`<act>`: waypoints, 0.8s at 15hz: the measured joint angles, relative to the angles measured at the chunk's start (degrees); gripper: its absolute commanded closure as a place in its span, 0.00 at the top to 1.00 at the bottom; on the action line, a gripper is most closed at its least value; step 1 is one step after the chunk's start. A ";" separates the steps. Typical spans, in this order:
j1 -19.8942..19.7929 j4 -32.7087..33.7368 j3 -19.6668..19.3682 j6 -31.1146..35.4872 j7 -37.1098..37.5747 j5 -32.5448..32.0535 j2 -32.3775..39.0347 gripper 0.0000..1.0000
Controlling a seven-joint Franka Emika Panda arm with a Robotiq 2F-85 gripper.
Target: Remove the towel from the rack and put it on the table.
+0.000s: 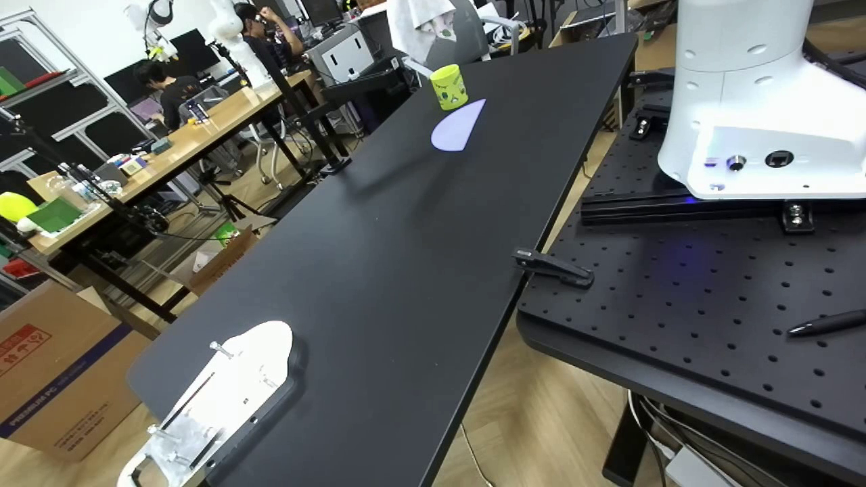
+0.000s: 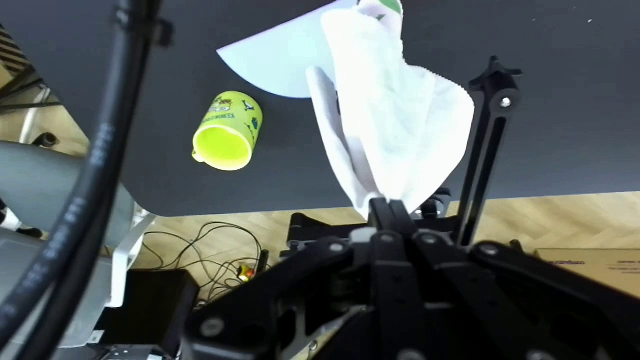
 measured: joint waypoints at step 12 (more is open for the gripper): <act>-6.08 -5.77 -4.24 8.44 -0.17 -1.65 4.92 0.00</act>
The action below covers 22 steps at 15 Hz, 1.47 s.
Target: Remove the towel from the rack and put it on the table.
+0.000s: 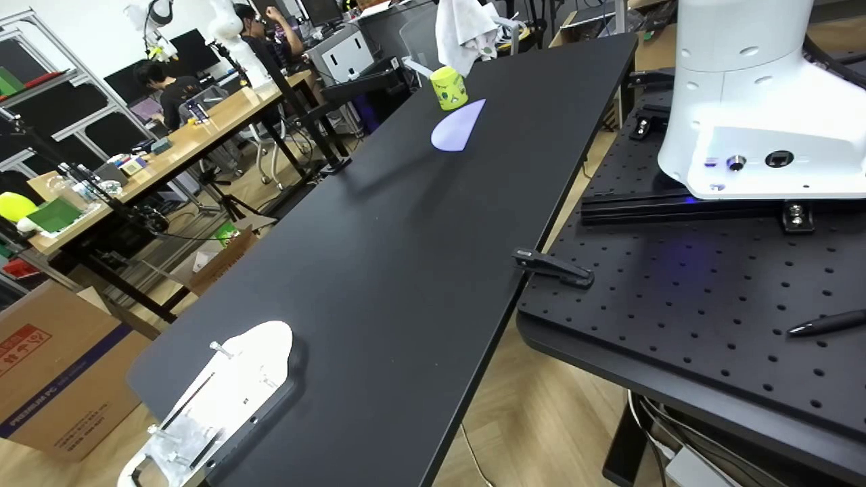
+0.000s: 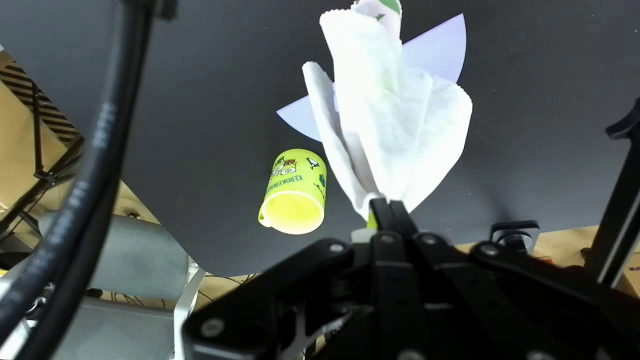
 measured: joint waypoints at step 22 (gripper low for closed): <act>1.00 -0.79 0.02 -2.08 -2.00 -0.78 -3.10 1.00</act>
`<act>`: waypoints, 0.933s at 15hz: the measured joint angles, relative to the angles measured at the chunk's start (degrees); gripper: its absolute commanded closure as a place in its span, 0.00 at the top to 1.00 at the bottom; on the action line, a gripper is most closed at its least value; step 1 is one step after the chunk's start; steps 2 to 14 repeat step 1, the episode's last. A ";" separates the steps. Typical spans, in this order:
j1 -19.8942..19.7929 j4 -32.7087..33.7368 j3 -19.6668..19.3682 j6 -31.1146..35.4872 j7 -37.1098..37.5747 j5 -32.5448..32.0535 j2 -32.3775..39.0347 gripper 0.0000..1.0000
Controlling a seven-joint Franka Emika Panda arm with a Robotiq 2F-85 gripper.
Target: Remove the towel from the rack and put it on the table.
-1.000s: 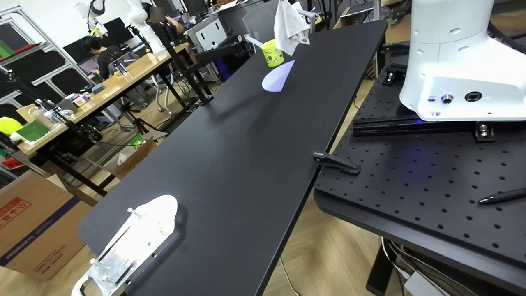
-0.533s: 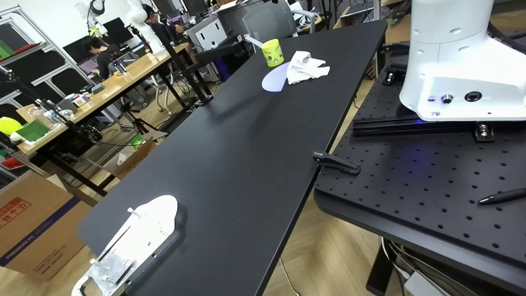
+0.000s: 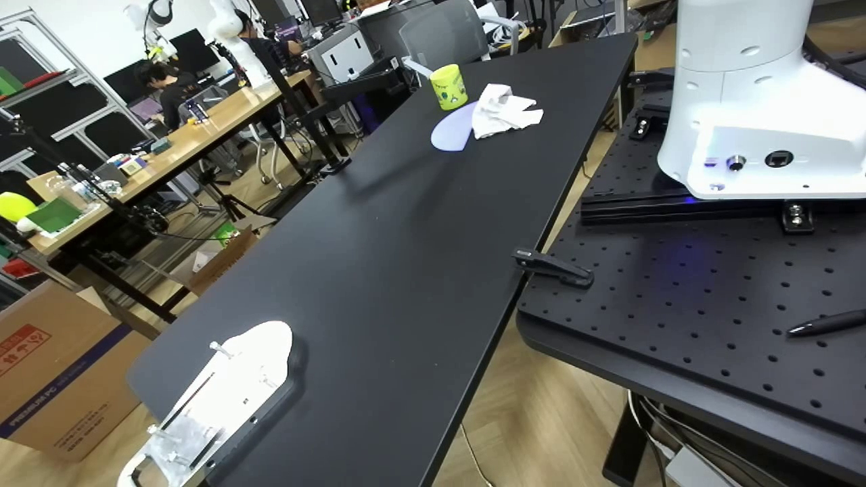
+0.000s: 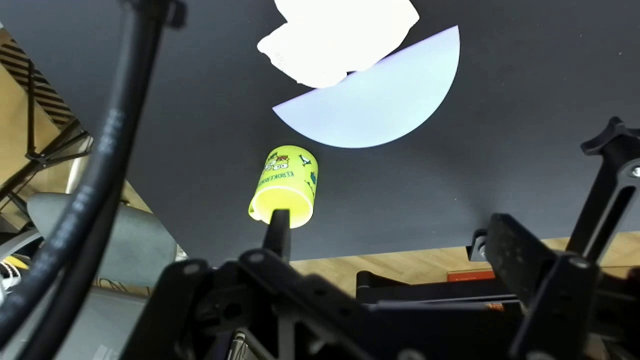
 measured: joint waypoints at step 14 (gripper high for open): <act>0.04 -0.05 -0.01 0.00 -0.06 0.00 -0.13 1.00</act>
